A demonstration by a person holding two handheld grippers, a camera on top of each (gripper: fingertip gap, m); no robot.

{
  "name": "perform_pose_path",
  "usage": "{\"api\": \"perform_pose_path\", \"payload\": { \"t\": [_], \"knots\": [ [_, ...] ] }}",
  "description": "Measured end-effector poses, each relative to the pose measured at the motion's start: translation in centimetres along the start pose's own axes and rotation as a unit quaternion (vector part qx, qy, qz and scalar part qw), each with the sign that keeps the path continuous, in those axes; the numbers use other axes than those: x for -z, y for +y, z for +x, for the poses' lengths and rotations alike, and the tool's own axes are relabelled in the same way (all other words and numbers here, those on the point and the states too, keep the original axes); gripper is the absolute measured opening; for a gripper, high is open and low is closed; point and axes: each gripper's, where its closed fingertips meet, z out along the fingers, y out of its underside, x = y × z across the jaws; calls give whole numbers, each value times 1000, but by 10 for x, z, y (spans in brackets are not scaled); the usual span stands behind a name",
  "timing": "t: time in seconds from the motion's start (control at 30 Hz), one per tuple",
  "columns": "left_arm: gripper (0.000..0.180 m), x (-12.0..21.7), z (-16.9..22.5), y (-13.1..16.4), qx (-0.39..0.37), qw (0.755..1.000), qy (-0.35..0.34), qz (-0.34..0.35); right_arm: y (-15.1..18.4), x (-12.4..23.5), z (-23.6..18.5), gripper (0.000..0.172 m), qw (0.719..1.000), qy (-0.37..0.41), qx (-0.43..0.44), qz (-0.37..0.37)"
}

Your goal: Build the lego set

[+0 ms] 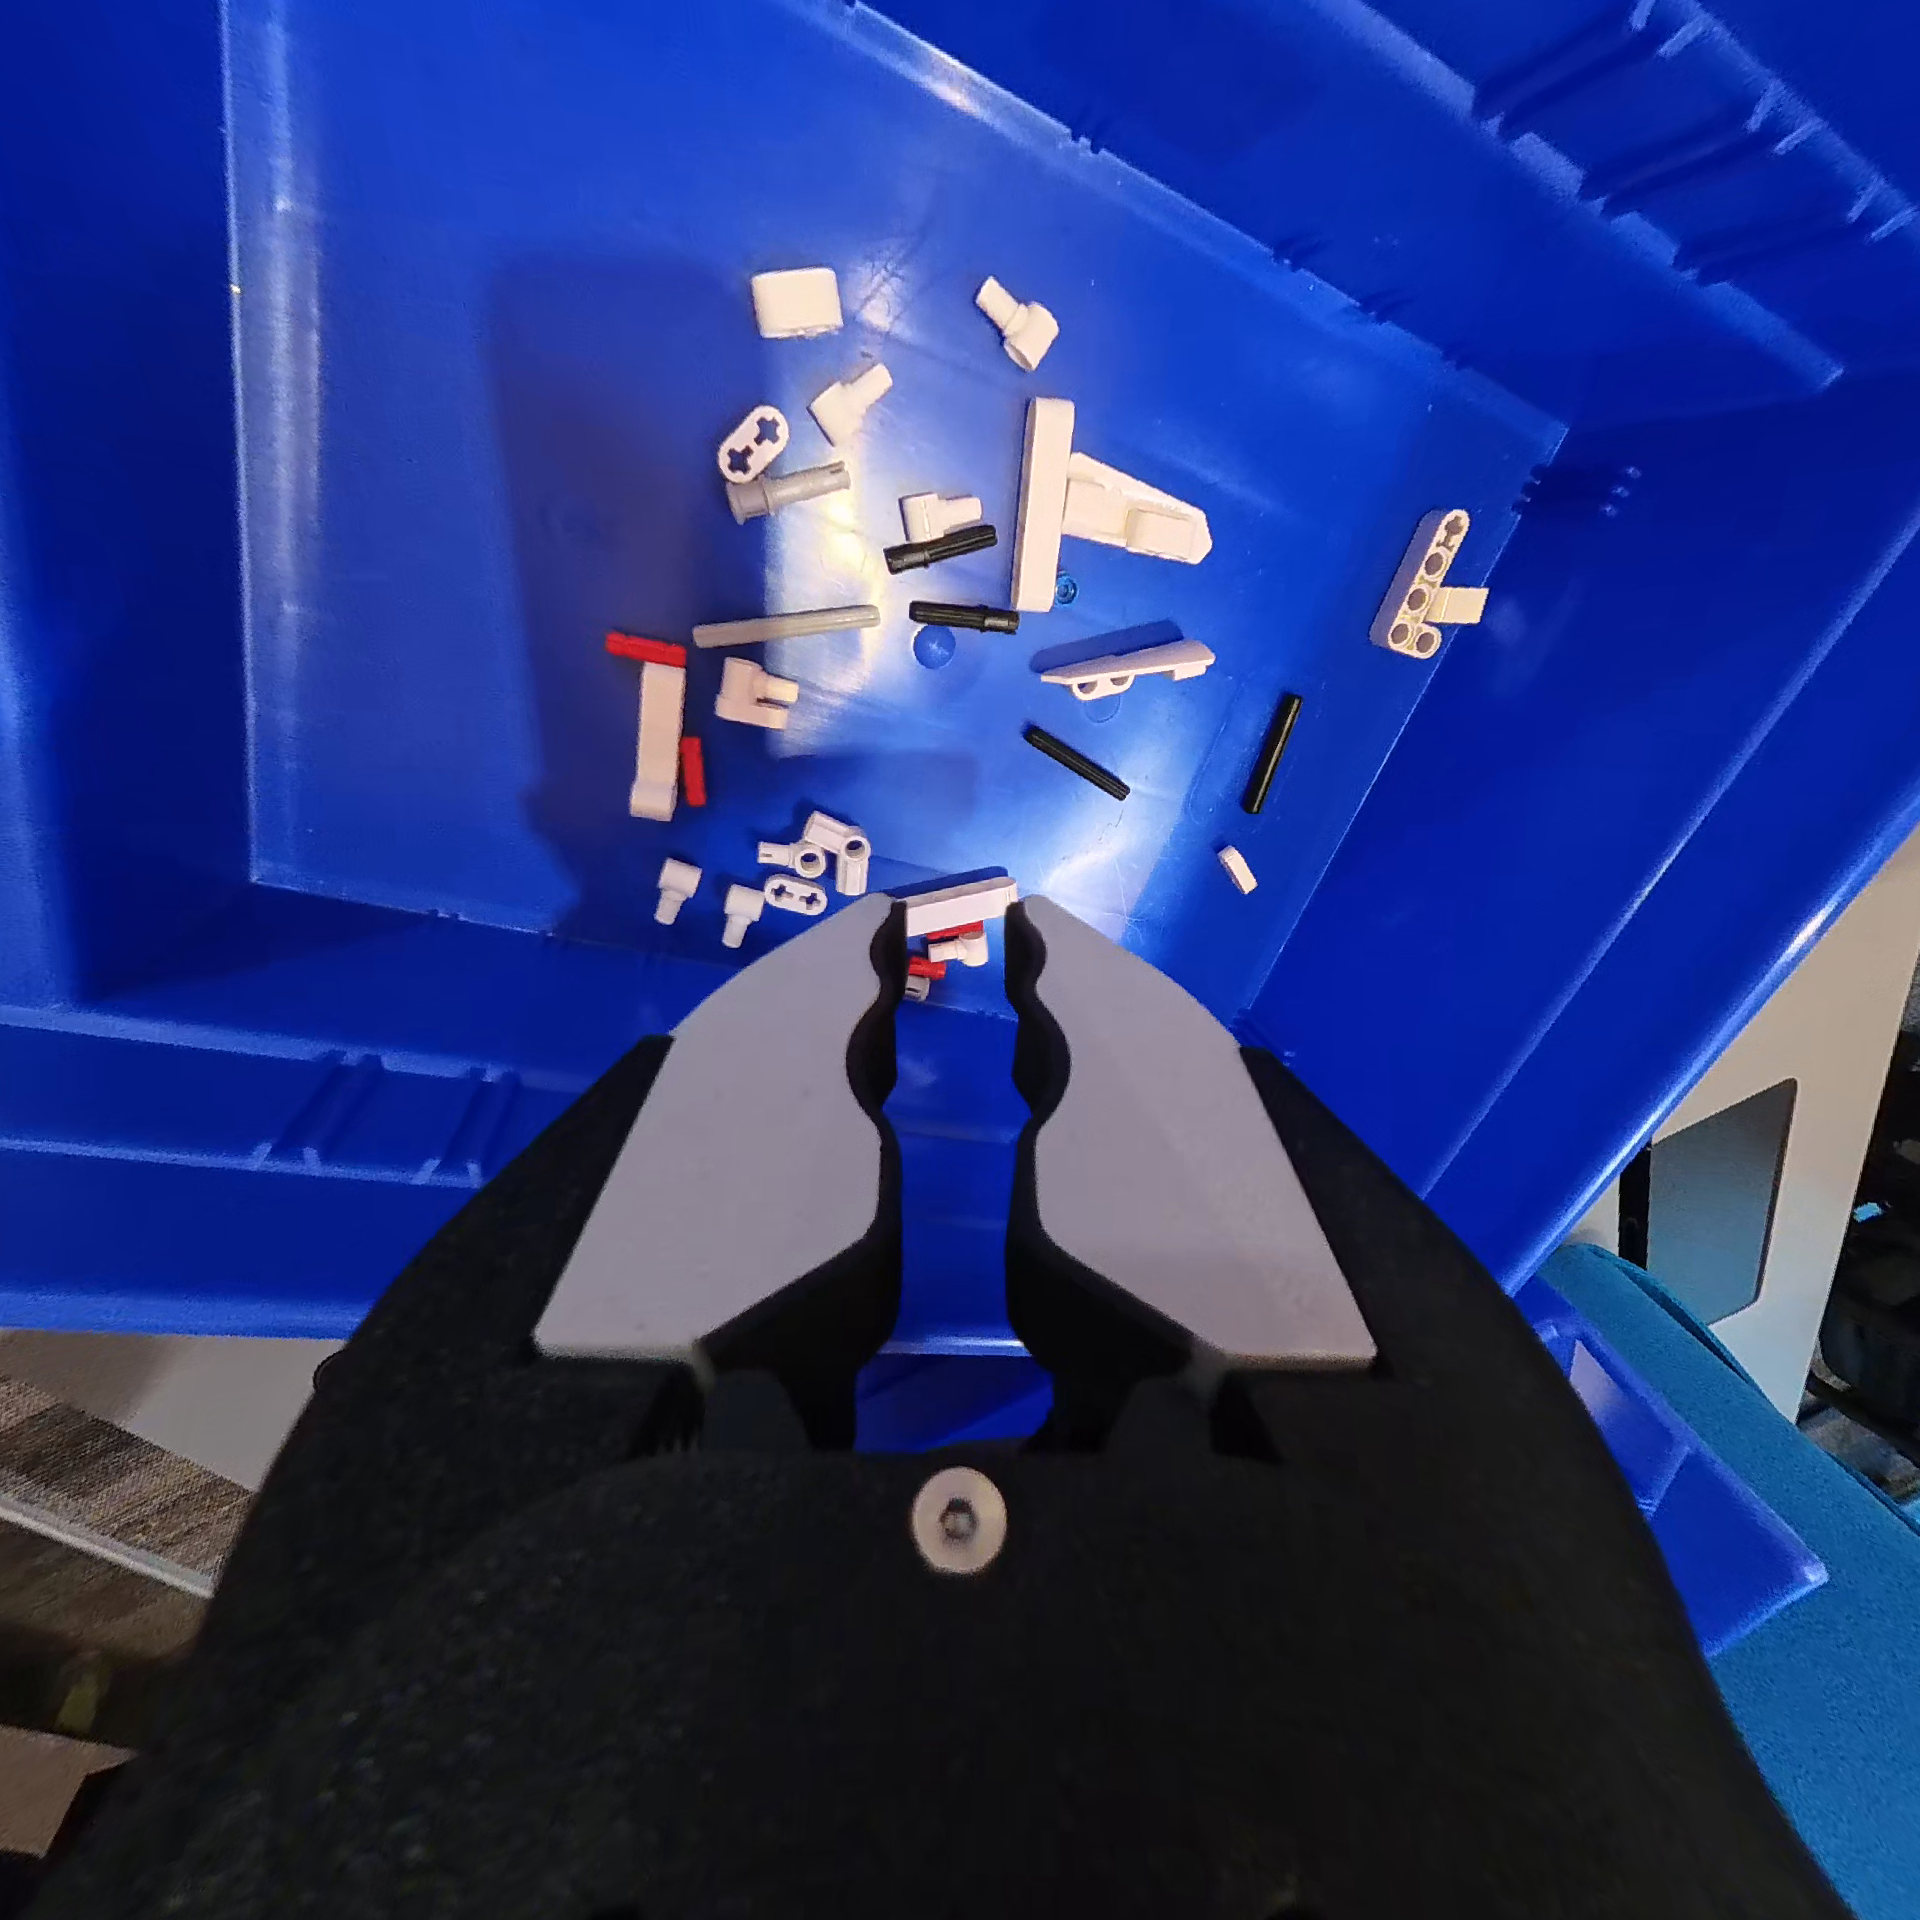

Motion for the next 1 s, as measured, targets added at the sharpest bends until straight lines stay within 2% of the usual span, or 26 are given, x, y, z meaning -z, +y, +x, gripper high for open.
{"api": "perform_pose_path", "payload": {
  "t": [0.27, 0.63, 0.77, 1.0],
  "knots": [
    [20, 0, 0, 0, 2, 1000, 1, -1, -8, 0, 2, 20, 1000, 2, 3, 20],
    [20, -4, -8, 2, 12, 1000, -21, -9, -58, -9, 9, 23, 991, -10, 29, 131],
    [20, -7, -12, 4, 18, 999, -33, -21, -66, -7, 13, 23, 986, -9, 42, 161],
    [20, -13, -26, 5, 34, 996, -78, -29, -62, -21, 8, 23, 986, -39, 81, 143]
  ]
}}
